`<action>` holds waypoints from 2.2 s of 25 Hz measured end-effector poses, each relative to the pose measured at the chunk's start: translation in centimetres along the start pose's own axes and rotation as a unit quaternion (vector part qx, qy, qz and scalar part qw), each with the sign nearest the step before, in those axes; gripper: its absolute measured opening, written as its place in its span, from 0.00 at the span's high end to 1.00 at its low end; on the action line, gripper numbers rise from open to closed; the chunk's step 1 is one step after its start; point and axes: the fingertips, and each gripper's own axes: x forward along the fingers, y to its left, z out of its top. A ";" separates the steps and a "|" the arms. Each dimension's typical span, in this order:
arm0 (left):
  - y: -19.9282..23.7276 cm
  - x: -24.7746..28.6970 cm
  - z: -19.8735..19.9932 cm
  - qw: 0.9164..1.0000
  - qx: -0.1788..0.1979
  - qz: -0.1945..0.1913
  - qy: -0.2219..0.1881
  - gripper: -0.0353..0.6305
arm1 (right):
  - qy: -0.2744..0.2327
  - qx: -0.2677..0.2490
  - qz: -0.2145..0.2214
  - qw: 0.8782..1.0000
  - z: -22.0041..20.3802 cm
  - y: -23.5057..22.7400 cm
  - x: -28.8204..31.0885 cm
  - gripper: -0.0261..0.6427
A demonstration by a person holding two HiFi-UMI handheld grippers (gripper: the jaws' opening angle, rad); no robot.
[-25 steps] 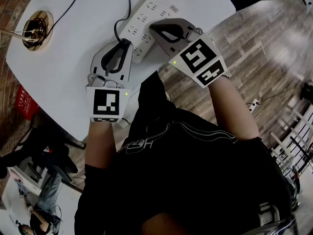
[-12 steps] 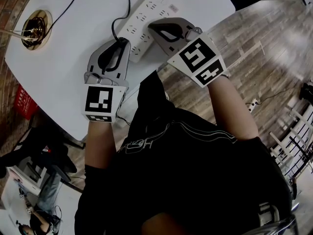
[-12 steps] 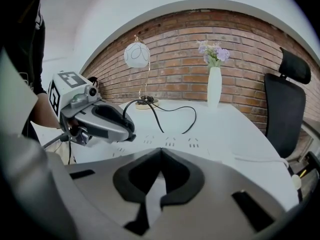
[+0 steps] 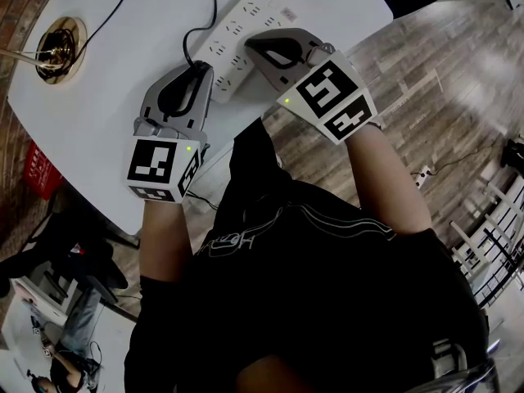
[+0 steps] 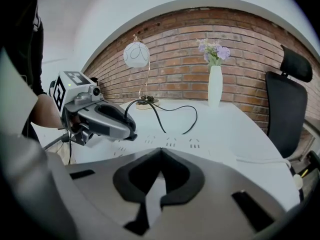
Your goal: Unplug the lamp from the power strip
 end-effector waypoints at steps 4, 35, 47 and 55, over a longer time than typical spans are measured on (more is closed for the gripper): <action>0.5 0.1 0.1 1.000 -0.005 0.010 0.003 0.88 | -0.001 0.002 0.000 1.000 0.0 -0.1 0.1 0.97; -0.2 -0.5 1.3 0.998 0.057 -0.001 -0.005 0.88 | 0.000 -0.006 0.002 1.000 0.1 0.0 0.1 0.97; 0.4 -4.1 10.0 0.992 -0.037 -0.063 -0.104 0.88 | 0.024 -0.028 0.001 0.999 0.0 0.0 0.0 0.97; -1.2 -6.8 11.3 0.986 -0.099 -0.070 -0.113 0.88 | -0.077 0.024 0.004 0.997 3.9 0.6 -3.8 0.97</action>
